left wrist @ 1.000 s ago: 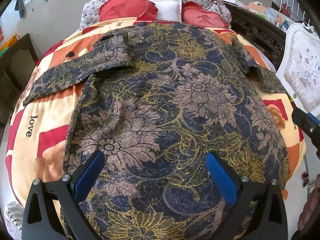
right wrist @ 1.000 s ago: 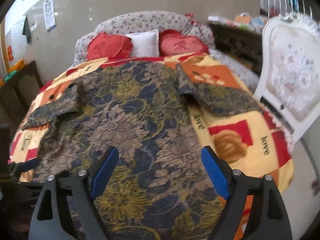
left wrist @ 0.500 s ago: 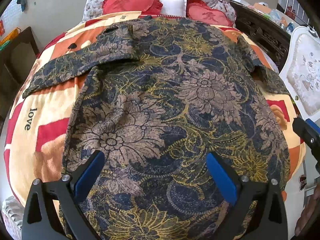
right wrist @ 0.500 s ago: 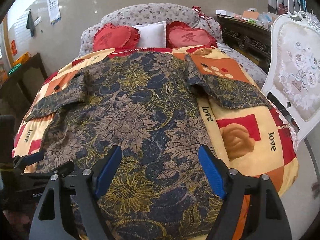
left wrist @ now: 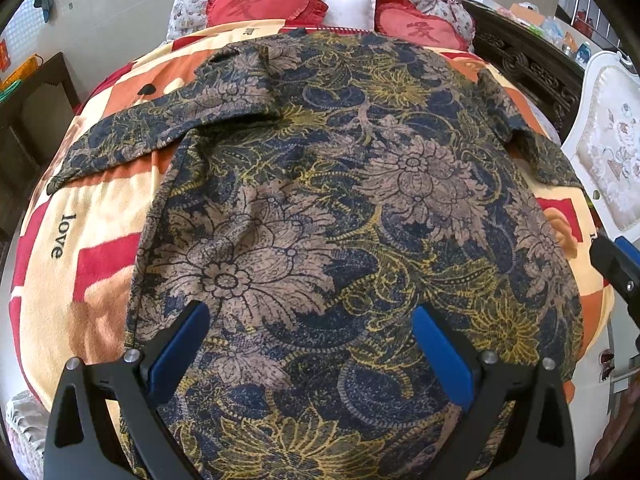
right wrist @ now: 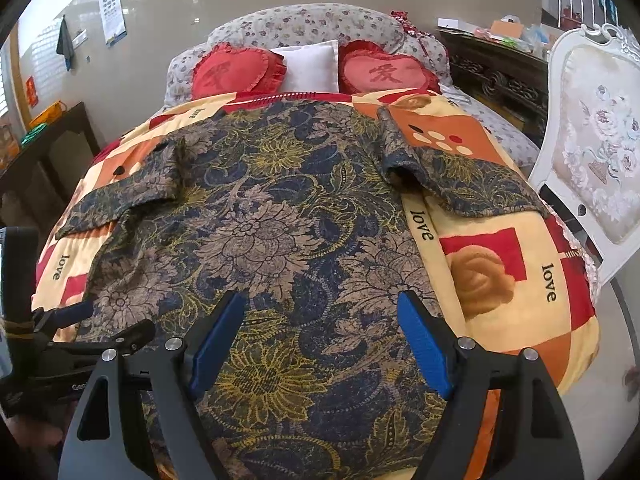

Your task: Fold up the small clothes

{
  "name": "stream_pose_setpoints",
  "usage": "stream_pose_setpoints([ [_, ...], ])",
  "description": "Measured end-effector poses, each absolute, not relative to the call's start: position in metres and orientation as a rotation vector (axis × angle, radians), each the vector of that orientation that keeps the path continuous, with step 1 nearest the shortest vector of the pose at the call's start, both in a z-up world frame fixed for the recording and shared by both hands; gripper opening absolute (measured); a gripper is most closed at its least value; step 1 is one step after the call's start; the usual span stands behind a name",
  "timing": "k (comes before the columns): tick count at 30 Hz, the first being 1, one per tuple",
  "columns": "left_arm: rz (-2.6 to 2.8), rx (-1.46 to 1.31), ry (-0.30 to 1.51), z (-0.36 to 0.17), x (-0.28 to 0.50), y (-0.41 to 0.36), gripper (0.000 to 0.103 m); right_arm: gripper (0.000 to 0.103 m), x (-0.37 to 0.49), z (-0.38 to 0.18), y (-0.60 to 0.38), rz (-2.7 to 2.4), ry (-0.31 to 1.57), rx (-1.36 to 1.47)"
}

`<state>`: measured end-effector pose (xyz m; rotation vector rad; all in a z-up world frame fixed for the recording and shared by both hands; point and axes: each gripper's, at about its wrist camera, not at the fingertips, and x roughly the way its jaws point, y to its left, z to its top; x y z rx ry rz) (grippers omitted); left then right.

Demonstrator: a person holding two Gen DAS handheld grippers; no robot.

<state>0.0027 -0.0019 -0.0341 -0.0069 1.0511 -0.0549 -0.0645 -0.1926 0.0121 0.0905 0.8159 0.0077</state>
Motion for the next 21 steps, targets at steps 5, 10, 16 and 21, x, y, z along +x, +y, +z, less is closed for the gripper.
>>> stream_pose_setpoints([
  [5, -0.037, 0.001, 1.036, -0.0343, 0.0001, 0.0012, 0.103, 0.088, -0.0658, 0.0149, -0.191, 0.017, 0.803, 0.088],
  [10, -0.012, 0.012, 1.025, -0.0339, -0.0014, 0.0028, 0.103, 0.088, -0.0671, 0.0172, -0.192, 0.016, 0.795, 0.093],
  [16, -0.02, 0.002, 1.05, -0.0366, -0.0008, 0.0029, 0.103, 0.088, -0.0678, 0.0169, -0.1925, 0.013, 0.796, 0.094],
  [21, -0.031, -0.004, 1.071, -0.0407, 0.0004, 0.0023, 0.103, 0.088, -0.0676, 0.0156, -0.192, 0.011, 0.797, 0.095],
])
